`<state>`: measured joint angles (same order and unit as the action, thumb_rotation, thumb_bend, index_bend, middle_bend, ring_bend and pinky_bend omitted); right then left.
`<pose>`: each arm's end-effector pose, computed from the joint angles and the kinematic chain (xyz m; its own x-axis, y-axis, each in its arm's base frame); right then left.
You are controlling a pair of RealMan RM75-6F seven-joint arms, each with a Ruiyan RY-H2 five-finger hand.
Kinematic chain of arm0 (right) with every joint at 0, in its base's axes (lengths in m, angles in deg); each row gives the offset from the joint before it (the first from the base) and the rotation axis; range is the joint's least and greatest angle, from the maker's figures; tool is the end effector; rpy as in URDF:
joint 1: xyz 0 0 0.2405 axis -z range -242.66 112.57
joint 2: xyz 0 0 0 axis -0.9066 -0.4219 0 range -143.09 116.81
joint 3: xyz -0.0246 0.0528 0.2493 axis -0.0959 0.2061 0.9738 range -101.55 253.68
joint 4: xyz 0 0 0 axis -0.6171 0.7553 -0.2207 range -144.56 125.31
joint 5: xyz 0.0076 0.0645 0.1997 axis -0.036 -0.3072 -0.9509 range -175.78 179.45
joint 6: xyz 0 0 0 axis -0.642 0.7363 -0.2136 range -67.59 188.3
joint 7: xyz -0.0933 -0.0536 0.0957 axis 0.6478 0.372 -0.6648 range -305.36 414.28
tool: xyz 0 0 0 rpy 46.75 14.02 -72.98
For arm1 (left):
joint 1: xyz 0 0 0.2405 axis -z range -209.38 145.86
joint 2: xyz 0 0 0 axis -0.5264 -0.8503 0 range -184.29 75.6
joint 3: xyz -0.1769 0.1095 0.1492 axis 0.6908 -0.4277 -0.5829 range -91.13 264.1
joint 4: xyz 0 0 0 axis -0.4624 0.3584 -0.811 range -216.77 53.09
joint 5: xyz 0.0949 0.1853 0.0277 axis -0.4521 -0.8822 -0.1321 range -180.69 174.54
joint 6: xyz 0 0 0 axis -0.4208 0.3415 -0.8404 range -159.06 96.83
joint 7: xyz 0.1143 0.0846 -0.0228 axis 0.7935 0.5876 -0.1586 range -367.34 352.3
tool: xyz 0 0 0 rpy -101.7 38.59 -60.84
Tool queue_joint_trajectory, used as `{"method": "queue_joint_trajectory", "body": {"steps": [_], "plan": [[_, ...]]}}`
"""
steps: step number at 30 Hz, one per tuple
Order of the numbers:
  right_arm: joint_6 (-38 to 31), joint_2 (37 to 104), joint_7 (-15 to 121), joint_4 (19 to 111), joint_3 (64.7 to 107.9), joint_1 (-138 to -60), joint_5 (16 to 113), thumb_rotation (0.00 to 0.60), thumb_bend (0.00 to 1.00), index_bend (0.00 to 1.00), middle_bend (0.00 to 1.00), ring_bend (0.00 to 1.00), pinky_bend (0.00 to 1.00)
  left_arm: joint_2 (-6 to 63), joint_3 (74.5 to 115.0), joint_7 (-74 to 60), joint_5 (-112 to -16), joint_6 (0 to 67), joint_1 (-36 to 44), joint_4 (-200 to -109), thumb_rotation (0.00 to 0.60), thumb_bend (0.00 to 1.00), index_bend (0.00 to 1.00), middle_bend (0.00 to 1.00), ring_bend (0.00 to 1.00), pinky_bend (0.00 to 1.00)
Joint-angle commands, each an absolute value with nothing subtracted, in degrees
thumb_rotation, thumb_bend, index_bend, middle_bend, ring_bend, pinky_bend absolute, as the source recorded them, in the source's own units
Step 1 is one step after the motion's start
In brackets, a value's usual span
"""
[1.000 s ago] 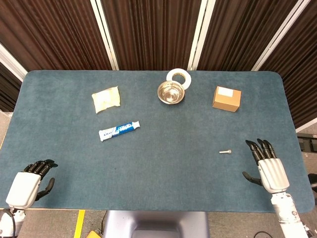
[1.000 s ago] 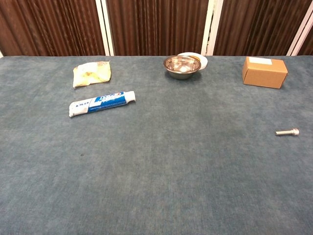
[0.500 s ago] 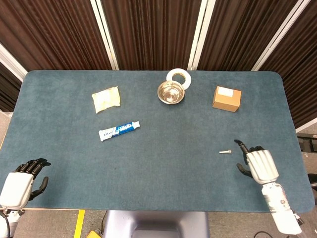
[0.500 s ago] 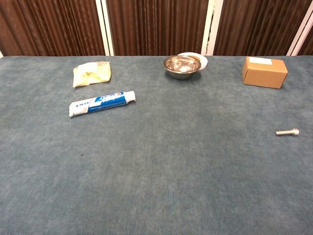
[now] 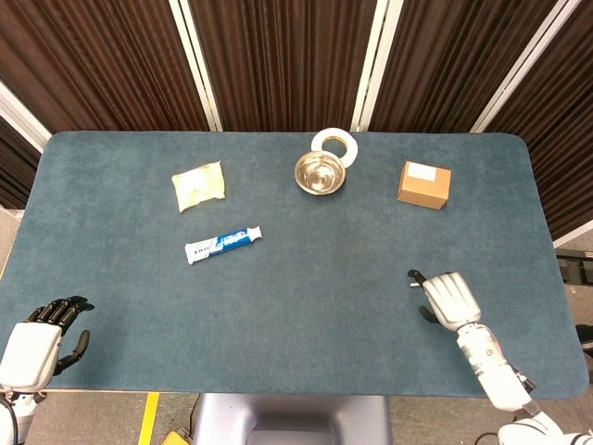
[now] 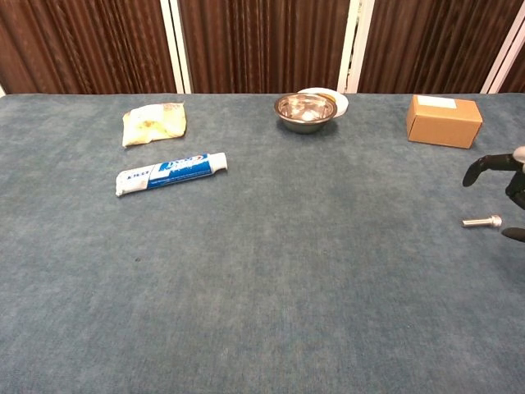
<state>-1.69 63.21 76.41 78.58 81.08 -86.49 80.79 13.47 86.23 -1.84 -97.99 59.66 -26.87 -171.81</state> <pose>-0.2653 -0.2638 0.0515 0.6220 -0.2131 0.7534 -0.7789 -0.2661 0.5678 -0.2913 0.1681 0.1393 0.4632 -0.0572 0.8844 0.8703 -0.1591 -0.4661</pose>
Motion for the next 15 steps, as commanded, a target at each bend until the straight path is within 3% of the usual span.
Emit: {"method": "queue_joint_trajectory", "body": {"steps": [1, 7, 15], "plan": [[-1.7, 64.8, 76.5, 76.1, 81.1, -87.4, 81.6, 0.600, 0.44, 0.49, 0.94, 0.84, 0.75, 13.5, 86.2, -1.8, -98.1, 59.7, -26.9, -171.8, 0.600, 0.45, 0.35, 0.29, 0.29, 0.42], [-1.0, 66.5, 75.1, 72.6, 81.2, -88.4, 81.4, 0.600, 0.48, 0.52, 0.94, 0.85, 0.76, 13.5, 86.3, -1.9, -98.1, 59.7, -26.9, -171.8, 0.600, 0.45, 0.35, 0.29, 0.29, 0.42], [1.7, 69.9, 72.7, 65.9, 81.6, -90.3, 79.7, 0.600, 0.48, 0.46, 0.94, 0.85, 0.76, 13.7, 86.3, -1.9, -98.1, 59.5, -26.8, -171.6, 0.600, 0.45, 0.35, 0.30, 0.29, 0.42]]}}
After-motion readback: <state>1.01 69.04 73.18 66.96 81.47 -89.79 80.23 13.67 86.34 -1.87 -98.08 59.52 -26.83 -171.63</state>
